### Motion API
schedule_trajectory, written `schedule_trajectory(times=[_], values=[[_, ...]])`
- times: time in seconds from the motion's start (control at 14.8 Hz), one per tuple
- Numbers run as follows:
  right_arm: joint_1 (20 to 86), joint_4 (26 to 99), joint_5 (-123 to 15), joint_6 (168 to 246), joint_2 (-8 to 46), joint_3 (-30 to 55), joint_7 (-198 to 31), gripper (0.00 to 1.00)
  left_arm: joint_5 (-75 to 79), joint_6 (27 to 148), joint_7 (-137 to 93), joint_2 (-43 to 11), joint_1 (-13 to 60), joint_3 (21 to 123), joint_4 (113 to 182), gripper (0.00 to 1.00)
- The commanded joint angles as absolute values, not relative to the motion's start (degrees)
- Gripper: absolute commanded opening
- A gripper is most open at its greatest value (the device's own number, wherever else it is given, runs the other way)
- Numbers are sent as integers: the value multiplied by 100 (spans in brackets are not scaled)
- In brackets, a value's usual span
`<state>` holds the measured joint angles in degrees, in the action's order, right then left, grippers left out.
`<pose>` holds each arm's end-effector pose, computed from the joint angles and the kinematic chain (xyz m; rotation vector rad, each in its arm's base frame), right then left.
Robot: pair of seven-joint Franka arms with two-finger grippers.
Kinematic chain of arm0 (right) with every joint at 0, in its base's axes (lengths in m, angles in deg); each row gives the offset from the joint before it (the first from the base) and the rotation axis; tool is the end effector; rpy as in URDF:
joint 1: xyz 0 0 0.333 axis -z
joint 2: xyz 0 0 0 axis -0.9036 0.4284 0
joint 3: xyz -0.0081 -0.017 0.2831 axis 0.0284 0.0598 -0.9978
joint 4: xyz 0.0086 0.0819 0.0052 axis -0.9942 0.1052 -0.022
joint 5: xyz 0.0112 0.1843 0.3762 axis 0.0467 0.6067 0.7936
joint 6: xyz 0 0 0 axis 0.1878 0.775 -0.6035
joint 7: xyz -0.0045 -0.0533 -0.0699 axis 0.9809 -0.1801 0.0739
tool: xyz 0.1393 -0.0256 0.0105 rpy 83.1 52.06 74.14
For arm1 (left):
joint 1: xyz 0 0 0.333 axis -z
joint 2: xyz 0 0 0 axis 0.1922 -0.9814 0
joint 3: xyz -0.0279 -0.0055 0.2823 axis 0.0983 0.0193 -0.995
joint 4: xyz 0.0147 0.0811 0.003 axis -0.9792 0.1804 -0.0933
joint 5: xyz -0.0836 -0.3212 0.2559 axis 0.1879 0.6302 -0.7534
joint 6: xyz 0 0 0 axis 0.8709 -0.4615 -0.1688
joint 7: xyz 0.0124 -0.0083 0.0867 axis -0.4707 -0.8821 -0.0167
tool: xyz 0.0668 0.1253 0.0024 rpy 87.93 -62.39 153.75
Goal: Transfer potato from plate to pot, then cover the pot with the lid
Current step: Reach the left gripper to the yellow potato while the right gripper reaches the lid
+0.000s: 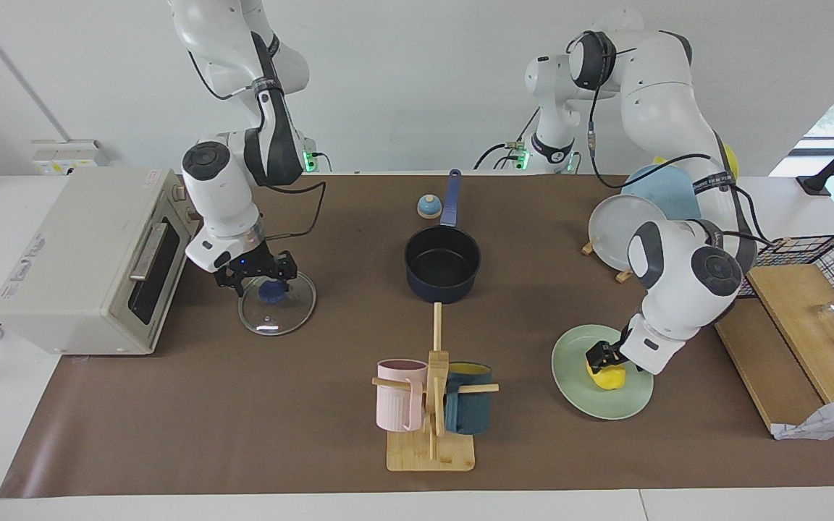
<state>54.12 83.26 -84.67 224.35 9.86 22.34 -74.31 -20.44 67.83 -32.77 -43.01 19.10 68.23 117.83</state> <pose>0.5718 0.0754 0.2682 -3.1332 -0.1879 -0.1172 0.7286 -0.1025 0.2619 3.1001 -0.0541 0.0554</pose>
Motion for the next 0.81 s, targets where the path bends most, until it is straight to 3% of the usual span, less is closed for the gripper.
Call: schedule_trajectory(times=[0.0, 0.2, 0.27, 0.34, 0.41, 0.47, 0.61, 0.75], values=[[5435, 8411, -8394, 22753, 1170, 2236, -7594, 100, -2189, 7117, -3230, -4205, 1978, 6761, 12116, 100], [5426, 8411, -8394, 22823, 1346, 2227, -7691, 100, -2180, 7213, -3230, -4187, 1978, 6761, 12177, 100], [5400, 8411, -8394, 22806, 1347, 2227, -7691, 100, -2180, 7205, -3230, -4187, 1978, 6761, 12186, 86], [5408, 8411, -8394, 22806, 1347, 2227, -7700, 100, -2180, 7188, -3230, -4187, 1978, 6761, 12178, 62], [5408, 8411, -8394, 22771, 1347, 2227, -7709, 100, -2180, 7153, -3230, -4187, 1970, 6761, 12152, 21], [5408, 8411, -8394, 22727, 1338, 2227, -7761, 100, -2180, 7117, -3230, -4187, 1961, 6761, 12134, 0], [5400, 8403, -8394, 22552, 1320, 2227, -7805, 100, -2136, 6899, -3213, -4126, 1970, 6761, 12020, 0], [5408, 8385, -8394, 22385, 1294, 2227, -7814, 100, -2075, 6390, -2994, -3663, 1970, 6796, 11993, 0]])
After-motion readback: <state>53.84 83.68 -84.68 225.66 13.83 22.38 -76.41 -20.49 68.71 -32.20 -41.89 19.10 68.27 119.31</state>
